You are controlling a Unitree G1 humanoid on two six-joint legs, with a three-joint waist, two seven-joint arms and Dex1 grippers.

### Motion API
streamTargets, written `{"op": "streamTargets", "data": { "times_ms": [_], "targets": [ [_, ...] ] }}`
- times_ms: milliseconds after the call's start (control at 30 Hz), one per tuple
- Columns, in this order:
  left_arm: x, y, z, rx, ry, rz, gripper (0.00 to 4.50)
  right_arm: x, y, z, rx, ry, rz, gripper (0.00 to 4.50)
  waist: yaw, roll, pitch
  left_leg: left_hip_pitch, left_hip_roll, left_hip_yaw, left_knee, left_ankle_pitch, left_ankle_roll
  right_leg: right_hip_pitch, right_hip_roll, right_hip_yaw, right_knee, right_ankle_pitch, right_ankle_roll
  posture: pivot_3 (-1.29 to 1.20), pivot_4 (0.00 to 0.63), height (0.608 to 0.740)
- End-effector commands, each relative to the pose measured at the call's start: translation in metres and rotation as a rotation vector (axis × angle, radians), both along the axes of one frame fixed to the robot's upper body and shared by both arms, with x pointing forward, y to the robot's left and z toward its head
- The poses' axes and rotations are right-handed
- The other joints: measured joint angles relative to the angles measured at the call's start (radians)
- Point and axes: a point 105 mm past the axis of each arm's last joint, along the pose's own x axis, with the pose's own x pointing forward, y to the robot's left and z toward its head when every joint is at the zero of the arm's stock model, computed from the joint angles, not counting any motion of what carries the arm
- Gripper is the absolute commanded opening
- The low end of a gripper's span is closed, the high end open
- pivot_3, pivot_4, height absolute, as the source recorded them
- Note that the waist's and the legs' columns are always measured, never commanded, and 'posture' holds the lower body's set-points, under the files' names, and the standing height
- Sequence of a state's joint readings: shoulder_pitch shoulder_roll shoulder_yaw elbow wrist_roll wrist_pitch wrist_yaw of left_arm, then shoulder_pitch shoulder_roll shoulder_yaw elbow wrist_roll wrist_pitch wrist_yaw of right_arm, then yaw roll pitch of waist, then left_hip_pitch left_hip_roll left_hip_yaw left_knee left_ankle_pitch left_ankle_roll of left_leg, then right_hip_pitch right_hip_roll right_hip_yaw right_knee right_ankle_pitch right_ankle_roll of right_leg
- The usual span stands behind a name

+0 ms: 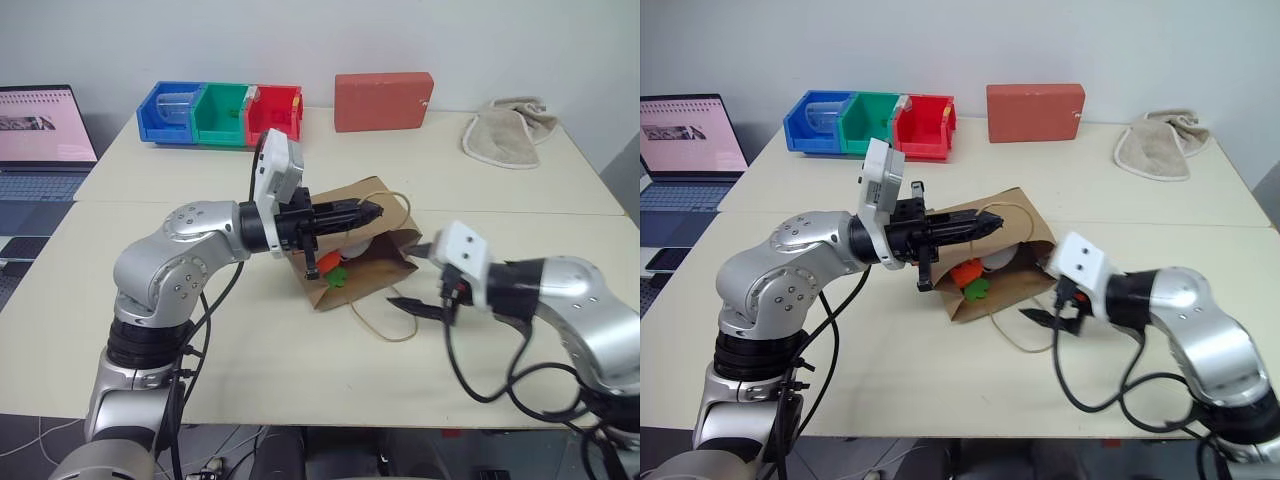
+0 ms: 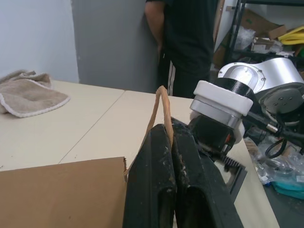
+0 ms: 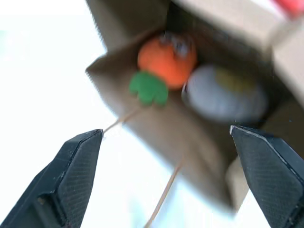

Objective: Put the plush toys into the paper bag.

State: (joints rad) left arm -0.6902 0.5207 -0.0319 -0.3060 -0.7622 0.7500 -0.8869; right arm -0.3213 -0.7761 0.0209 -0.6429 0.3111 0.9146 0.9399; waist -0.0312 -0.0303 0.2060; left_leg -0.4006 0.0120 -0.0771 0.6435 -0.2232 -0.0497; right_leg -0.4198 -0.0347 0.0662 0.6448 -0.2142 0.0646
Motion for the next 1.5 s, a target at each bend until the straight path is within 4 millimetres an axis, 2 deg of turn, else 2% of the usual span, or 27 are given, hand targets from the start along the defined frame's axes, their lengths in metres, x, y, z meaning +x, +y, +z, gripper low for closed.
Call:
{"op": "streamTargets", "data": {
  "times_ms": [33, 167, 333, 400, 433, 500, 600, 833, 867, 967, 1033, 1267, 1400, 1500],
  "targets": [
    [-0.006, 0.000, 0.011, -0.014, -0.066, -0.011, 0.00, -0.010, -0.014, -0.004, 0.015, 0.042, -0.046, 4.48, -0.002, 0.000, 0.000, 0.000, 0.000, 0.000, 0.000, 0.000, 0.000, 0.000, 0.000, 0.000, 0.000, 0.000, 0.000, 0.00, 0.150, 0.740],
    [-0.006, 0.000, 0.011, -0.013, -0.067, -0.011, 0.00, -0.004, -0.020, -0.018, 0.056, 0.079, -0.139, 4.48, -0.006, 0.000, 0.000, 0.000, 0.000, 0.001, 0.000, 0.000, 0.000, 0.000, 0.000, 0.001, 0.000, -0.001, -0.001, 0.00, 0.150, 0.740],
    [-0.006, 0.000, 0.012, -0.012, -0.075, -0.011, 0.00, 0.014, -0.010, -0.048, 0.122, 0.137, -0.233, 4.48, -0.004, 0.000, 0.000, 0.000, 0.000, 0.002, 0.001, 0.000, 0.000, 0.000, 0.000, 0.002, 0.000, -0.001, -0.001, 0.00, 0.150, 0.740],
    [-0.006, 0.001, 0.012, -0.011, -0.076, -0.010, 0.00, 0.019, -0.008, -0.054, 0.136, 0.147, -0.257, 4.48, -0.003, 0.000, 0.000, 0.000, 0.000, 0.002, 0.001, 0.000, 0.000, 0.000, 0.000, 0.002, 0.000, -0.001, -0.001, 0.00, 0.150, 0.740],
    [-0.006, 0.001, 0.012, -0.010, -0.079, -0.008, 0.00, 0.021, -0.007, -0.058, 0.143, 0.162, -0.268, 4.32, -0.003, 0.000, 0.000, 0.000, 0.000, 0.002, 0.001, 0.000, 0.000, 0.000, 0.000, 0.002, 0.000, -0.001, -0.001, 0.00, 0.150, 0.740],
    [-0.005, 0.002, 0.013, -0.011, -0.083, -0.003, 0.00, 0.024, -0.003, -0.064, 0.138, 0.171, -0.270, 3.90, -0.004, 0.000, 0.000, 0.000, 0.000, 0.002, 0.001, 0.000, 0.000, 0.000, 0.000, 0.002, 0.000, 0.000, 0.000, 0.00, 0.150, 0.740],
    [-0.005, 0.002, 0.014, -0.011, -0.085, 0.001, 0.00, 0.024, 0.005, -0.065, 0.129, 0.165, -0.235, 2.88, -0.003, 0.000, 0.000, 0.000, 0.000, 0.001, 0.000, 0.000, 0.000, 0.000, 0.000, 0.002, 0.000, 0.000, 0.000, 0.00, 0.150, 0.740],
    [-0.003, 0.005, 0.012, -0.012, -0.084, 0.017, 0.00, 0.028, 0.006, -0.065, 0.064, 0.118, -0.220, 0.26, -0.004, 0.000, 0.000, 0.000, 0.000, 0.002, 0.000, 0.000, 0.000, 0.000, 0.000, 0.002, 0.000, 0.000, 0.000, 0.00, 0.150, 0.740],
    [-0.003, 0.006, 0.012, -0.010, -0.084, 0.019, 0.00, 0.029, 0.006, -0.063, 0.079, 0.119, -0.226, 0.02, -0.003, 0.000, 0.000, 0.000, 0.000, 0.002, 0.000, 0.000, 0.000, 0.000, 0.000, 0.002, 0.000, 0.000, 0.000, 0.00, 0.150, 0.740],
    [-0.001, 0.008, 0.013, -0.008, -0.087, 0.026, 0.00, 0.031, 0.005, -0.057, 0.112, 0.124, -0.234, 0.02, -0.003, 0.000, 0.000, 0.000, 0.000, 0.002, 0.000, 0.000, 0.000, 0.000, 0.000, 0.002, 0.000, 0.000, 0.000, 0.00, 0.150, 0.740],
    [0.001, 0.012, 0.015, -0.003, -0.096, 0.037, 0.00, 0.029, 0.004, -0.045, 0.184, 0.155, -0.229, 0.02, -0.003, 0.000, 0.000, 0.000, 0.000, 0.001, 0.000, 0.000, 0.000, 0.000, 0.000, 0.002, 0.000, 0.000, 0.000, 0.00, 0.150, 0.740],
    [0.008, 0.025, 0.035, 0.006, -0.145, 0.052, 0.00, 0.005, -0.013, 0.018, 0.374, 0.231, -0.150, 0.02, -0.001, 0.000, 0.000, 0.000, 0.000, 0.001, 0.000, 0.000, 0.000, 0.000, 0.000, 0.002, 0.000, 0.000, 0.000, 0.00, 0.150, 0.740],
    [0.021, 0.021, 0.054, -0.041, -0.172, 0.086, 0.00, -0.002, -0.037, 0.050, 0.379, 0.245, -0.196, 0.02, 0.004, 0.000, 0.000, -0.001, 0.000, 0.001, 0.000, 0.000, 0.000, 0.000, 0.000, 0.001, -0.001, 0.000, -0.001, 0.00, 0.150, 0.740],
    [0.027, 0.014, 0.059, -0.060, -0.167, 0.081, 0.00, -0.008, -0.042, 0.068, 0.388, 0.256, -0.187, 0.02, 0.002, 0.000, 0.000, -0.001, -0.001, 0.001, 0.001, 0.000, 0.000, 0.000, 0.000, 0.002, -0.002, -0.001, -0.001, 0.00, 0.150, 0.740]
  ]
}}
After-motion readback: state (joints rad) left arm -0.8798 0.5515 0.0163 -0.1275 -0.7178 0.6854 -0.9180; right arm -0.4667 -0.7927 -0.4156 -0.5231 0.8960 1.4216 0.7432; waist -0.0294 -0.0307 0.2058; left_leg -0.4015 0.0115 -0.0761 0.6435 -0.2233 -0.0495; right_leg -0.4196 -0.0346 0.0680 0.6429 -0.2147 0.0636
